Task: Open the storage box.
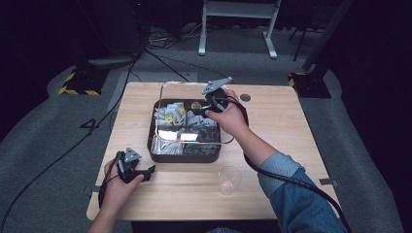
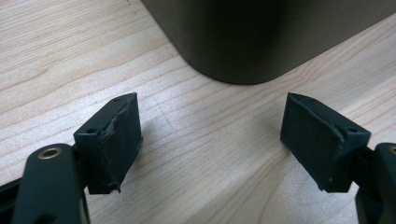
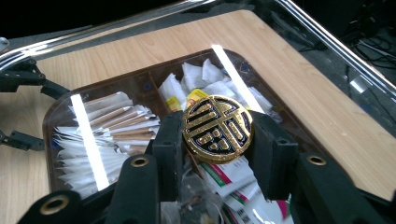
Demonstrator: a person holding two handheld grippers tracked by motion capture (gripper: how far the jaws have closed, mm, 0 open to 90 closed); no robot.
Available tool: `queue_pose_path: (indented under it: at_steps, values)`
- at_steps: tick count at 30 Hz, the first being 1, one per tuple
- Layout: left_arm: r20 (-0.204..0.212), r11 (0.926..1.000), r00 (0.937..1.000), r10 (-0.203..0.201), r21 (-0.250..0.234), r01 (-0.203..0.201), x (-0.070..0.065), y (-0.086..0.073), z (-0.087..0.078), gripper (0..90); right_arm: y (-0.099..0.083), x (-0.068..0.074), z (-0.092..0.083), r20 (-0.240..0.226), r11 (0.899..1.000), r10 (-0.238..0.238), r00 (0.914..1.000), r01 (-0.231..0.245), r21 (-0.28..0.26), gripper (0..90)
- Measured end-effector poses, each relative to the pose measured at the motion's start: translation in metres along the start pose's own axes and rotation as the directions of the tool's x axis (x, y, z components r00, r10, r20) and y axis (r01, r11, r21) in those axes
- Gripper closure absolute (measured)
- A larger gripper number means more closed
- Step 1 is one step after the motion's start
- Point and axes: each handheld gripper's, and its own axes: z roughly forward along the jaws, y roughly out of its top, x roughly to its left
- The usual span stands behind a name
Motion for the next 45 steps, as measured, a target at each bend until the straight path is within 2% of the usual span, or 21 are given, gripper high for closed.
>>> queue_pose_path:
  at_steps: [10,14,20,24,31,33,39,45]
  values:
    - [0.004,1.0000,1.0000,-0.007,-0.001,0.007,-0.001,0.000,0.000,20.2,-0.017,-0.014,-0.028,0.042,1.000,0.031,0.9986,-0.031,-0.001,58.6]
    - [0.009,1.0000,1.0000,-0.002,-0.002,0.002,-0.001,0.000,0.001,18.5,-0.032,-0.023,-0.044,0.070,0.998,0.064,0.9955,-0.064,-0.005,58.6]
    - [0.022,1.0000,0.9997,0.005,0.008,-0.005,-0.001,0.001,0.001,15.7,-0.046,-0.031,-0.061,0.110,0.996,0.084,0.9903,-0.085,0.001,58.6]
    - [0.021,0.9999,0.9997,0.008,0.007,-0.008,0.001,0.002,0.002,15.4,-0.060,-0.038,-0.075,0.146,0.994,0.108,0.9834,-0.110,0.009,58.6]
    - [0.023,0.9998,0.9996,0.015,0.010,-0.016,0.004,0.003,0.003,15.4,-0.076,-0.048,-0.090,0.182,0.990,0.134,0.9742,-0.139,0.017,58.6]
    - [0.019,0.9999,0.9998,0.008,0.008,-0.008,0.005,0.003,0.003,15.6,-0.083,-0.052,-0.096,0.196,0.988,0.151,0.9688,-0.156,0.012,58.6]
    - [0.020,0.9999,0.9998,0.007,0.011,-0.007,0.006,0.003,0.003,15.5,-0.093,-0.060,-0.106,0.220,0.985,0.160,0.9622,-0.169,0.022,58.6]
    - [0.023,0.9999,0.9997,0.008,0.009,-0.008,0.006,0.001,0.001,15.5,-0.110,-0.071,-0.118,0.256,0.978,0.194,0.9469,-0.207,0.024,58.6]
